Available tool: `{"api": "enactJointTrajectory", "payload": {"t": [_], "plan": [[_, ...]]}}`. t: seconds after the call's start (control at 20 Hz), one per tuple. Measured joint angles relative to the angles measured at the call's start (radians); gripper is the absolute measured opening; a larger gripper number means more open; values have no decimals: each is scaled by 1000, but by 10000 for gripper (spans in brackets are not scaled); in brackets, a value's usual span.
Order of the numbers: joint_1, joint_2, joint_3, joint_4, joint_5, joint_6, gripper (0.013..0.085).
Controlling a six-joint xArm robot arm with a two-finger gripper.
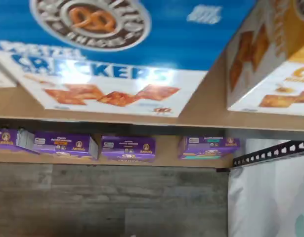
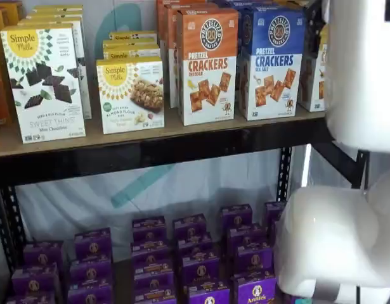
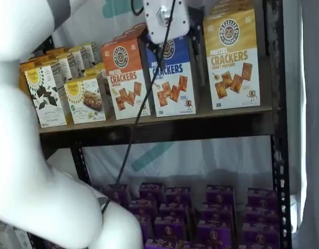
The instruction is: Retrieve the yellow and white box located on the top shelf, the sixth one from the left
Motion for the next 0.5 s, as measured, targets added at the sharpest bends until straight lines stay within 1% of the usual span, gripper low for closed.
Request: {"api": "enactJointTrajectory", "payload": {"t": [0.3,0.5], "plan": [[-86,93,-89,29,-12,-81,850],[-111,120,-115,38,-16,-104,850]]}}
